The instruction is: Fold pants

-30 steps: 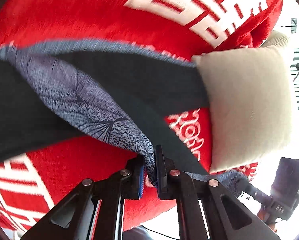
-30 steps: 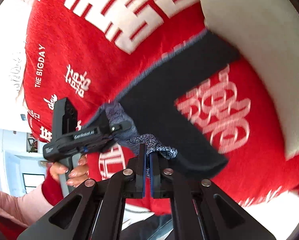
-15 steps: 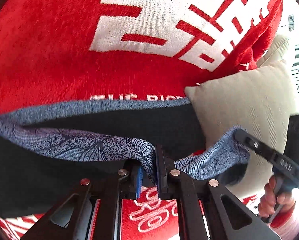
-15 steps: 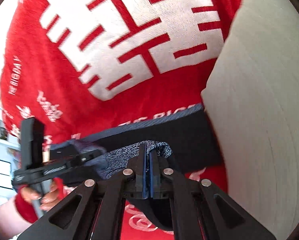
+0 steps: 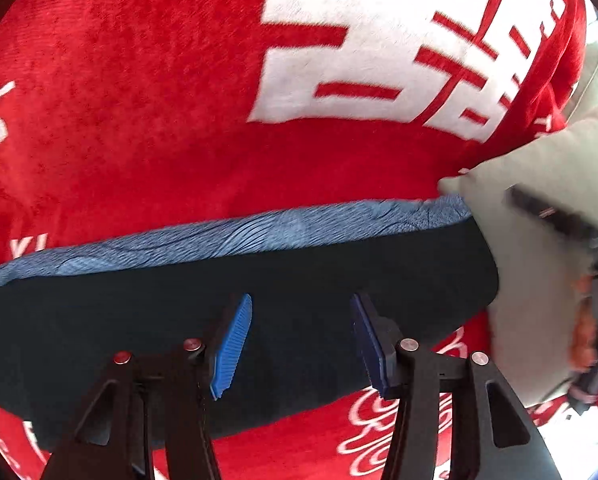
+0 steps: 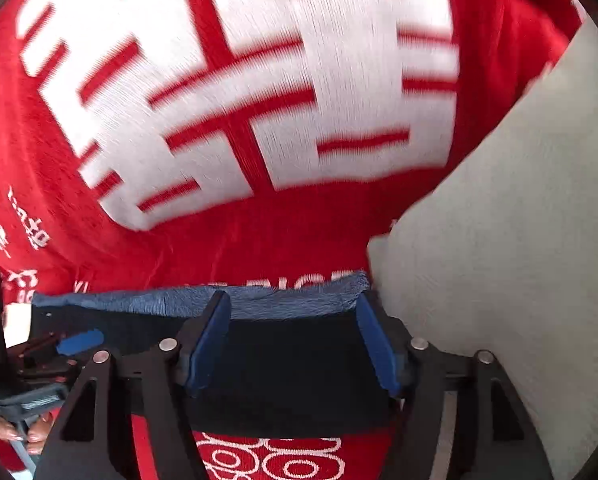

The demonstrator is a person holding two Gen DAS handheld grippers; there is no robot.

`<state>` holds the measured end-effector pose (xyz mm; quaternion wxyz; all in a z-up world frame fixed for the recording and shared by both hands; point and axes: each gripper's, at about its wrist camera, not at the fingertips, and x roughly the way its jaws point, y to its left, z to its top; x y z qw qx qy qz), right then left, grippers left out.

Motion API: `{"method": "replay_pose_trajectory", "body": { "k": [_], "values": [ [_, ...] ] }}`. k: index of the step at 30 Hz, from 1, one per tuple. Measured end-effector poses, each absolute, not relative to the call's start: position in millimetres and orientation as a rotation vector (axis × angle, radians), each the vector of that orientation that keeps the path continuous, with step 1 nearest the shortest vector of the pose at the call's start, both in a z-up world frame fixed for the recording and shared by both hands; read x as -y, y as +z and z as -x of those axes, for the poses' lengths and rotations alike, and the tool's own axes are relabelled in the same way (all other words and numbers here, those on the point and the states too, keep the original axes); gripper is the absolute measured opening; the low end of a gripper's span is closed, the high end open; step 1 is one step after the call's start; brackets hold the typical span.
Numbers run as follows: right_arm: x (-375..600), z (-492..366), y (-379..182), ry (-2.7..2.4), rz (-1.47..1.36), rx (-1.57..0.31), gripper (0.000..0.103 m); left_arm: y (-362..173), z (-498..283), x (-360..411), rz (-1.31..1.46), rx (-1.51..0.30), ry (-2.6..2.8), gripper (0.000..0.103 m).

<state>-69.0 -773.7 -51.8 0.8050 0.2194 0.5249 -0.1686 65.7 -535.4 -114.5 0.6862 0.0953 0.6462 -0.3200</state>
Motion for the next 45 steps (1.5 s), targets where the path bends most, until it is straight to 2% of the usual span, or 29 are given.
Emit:
{"method": "replay_pose_trajectory", "body": {
  "k": [2,3,4,6,8,13,16,21,23,25,28,36,45],
  "values": [
    [765.5,76.9,-37.0,-0.368,-0.451,-1.080,0.070,-120.2,-62.6,531.8,-0.254,-1.442,-0.695,0.053],
    [762.5,82.0,-35.2,-0.373,-0.465,-1.073,0.067,-123.9,-61.3,530.2,-0.272,-1.442,-0.682,0.053],
    [760.5,85.1,-37.3,-0.377,-0.476,-1.082,0.048,-127.5,-60.3,529.1,-0.283,-1.443,-0.671,0.053],
    [756.3,87.8,-53.2,-0.379,-0.480,-1.145,0.028,-136.6,-60.1,528.1,-0.301,-1.441,-0.645,0.053],
    [754.4,88.8,-75.8,-0.384,-0.488,-1.216,0.024,-147.1,-60.9,527.7,-0.326,-1.422,-0.603,0.053],
    [757.2,72.1,-126.8,-0.465,-0.401,-1.304,0.024,-175.9,-59.7,520.5,-0.339,-1.440,-0.520,0.054],
    [766.1,60.6,-149.9,-0.495,-0.362,-1.342,0.021,-182.6,-51.8,516.6,-0.371,-1.397,-0.509,0.070],
    [758.3,44.6,-150.7,-0.511,-0.254,-1.344,0.026,-182.7,-48.4,511.1,-0.360,-1.412,-0.505,0.070],
    [758.5,49.0,-142.2,-0.501,-0.327,-1.329,0.035,-177.0,-48.7,504.1,-0.354,-1.420,-0.494,0.070],
    [755.4,59.3,-133.2,-0.487,-0.391,-1.309,0.050,-171.0,-45.2,491.8,-0.351,-1.423,-0.480,0.070],
    [739.6,82.7,-121.2,-0.484,-0.412,-1.305,0.057,-164.5,-38.1,469.9,-0.347,-1.443,-0.457,0.070],
    [682.7,144.6,-118.4,-0.433,-0.516,-1.372,0.060,-148.7,-14.8,410.3,-0.334,-1.472,-0.386,0.070],
    [607.0,152.1,-124.1,-0.345,-0.621,-1.387,0.062,-134.2,-24.7,322.4,-0.288,-1.435,-0.343,0.070]
  ]
}}
